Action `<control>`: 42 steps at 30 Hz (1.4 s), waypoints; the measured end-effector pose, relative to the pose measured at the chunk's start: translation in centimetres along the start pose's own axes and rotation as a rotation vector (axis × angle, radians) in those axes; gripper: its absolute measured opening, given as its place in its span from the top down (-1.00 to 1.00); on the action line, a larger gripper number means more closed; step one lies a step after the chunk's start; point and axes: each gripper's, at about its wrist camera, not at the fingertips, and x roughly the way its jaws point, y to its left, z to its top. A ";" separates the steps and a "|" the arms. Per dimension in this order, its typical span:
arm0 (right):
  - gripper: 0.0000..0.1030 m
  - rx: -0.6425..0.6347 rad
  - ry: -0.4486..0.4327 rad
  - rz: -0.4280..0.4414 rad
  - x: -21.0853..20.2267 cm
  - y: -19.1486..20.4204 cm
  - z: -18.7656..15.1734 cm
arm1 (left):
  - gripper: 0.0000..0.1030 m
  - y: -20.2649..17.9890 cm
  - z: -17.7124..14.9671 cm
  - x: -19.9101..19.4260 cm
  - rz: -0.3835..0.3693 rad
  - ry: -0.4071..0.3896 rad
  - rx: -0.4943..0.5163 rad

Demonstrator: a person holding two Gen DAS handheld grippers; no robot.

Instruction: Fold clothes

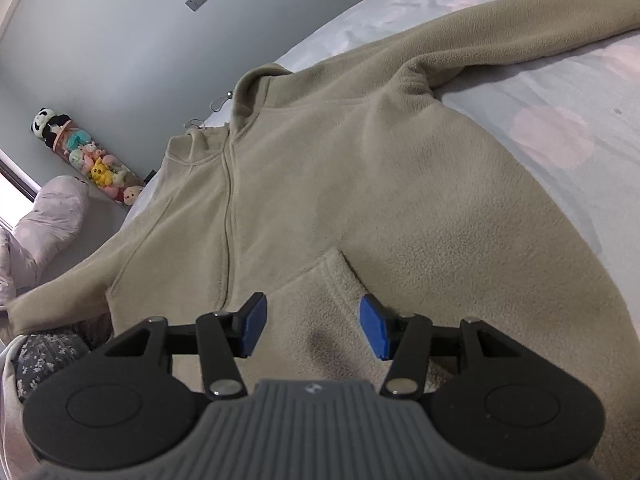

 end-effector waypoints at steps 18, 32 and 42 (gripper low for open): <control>-0.08 -0.040 -0.037 0.009 -1.5 1.0 -0.1 | 0.47 -0.8 -2.4 -15.9 -0.121 -0.005 -0.022; -0.08 -0.088 -0.121 0.051 -5.4 2.9 -0.5 | 0.30 -6.2 -12.8 -44.5 -0.503 -0.008 0.088; -0.28 -0.202 -0.176 0.075 -9.3 6.4 -0.8 | 0.28 -9.0 -21.4 -58.4 -0.760 -0.066 0.299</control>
